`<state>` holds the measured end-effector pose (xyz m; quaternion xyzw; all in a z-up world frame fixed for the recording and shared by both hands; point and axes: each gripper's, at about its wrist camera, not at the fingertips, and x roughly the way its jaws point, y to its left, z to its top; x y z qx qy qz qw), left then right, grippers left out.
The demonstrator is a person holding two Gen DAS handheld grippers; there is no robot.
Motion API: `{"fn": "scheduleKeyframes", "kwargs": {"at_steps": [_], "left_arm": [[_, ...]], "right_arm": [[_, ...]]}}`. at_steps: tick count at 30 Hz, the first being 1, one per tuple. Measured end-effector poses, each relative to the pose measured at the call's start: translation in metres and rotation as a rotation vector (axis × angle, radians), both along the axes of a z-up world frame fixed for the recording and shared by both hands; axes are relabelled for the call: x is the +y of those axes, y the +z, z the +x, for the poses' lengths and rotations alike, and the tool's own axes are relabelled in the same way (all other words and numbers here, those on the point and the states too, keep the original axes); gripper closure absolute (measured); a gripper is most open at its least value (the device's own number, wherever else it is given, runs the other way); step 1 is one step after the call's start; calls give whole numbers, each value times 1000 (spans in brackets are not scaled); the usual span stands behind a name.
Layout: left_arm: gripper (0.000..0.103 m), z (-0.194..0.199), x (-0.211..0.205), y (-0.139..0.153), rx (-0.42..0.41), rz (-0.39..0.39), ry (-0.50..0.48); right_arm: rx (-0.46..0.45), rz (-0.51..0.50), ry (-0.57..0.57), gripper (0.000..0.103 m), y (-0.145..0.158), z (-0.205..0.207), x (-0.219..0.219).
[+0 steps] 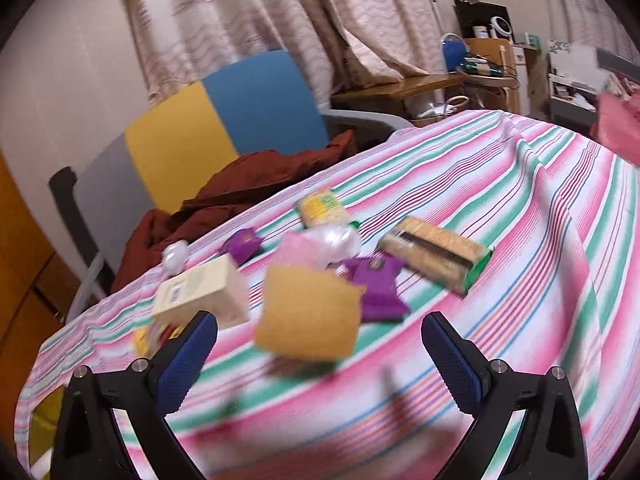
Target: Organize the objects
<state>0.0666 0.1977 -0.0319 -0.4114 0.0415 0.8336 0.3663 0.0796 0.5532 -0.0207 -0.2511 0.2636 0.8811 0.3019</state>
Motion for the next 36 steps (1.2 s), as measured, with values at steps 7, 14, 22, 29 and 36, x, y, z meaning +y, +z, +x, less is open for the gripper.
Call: {"fn": "scheduleKeyframes", "kwargs": {"at_steps": [7, 14, 22, 29, 36], "left_arm": [[26, -1, 1, -4, -11, -5, 1], [26, -5, 9, -6, -27, -3, -7], [26, -13, 25, -8, -37, -2, -13], [25, -23, 62, -2, -5, 2, -39], [20, -24, 136, 10, 70, -30, -138]], "right_arm": [[-79, -21, 89, 47, -27, -25, 4], [-39, -23, 176, 48, -36, -9, -32], [-16, -37, 366, 21, -41, 3, -86], [149, 126, 144, 4, -18, 62, -75], [96, 97, -167, 1, -25, 87, -24]]}}
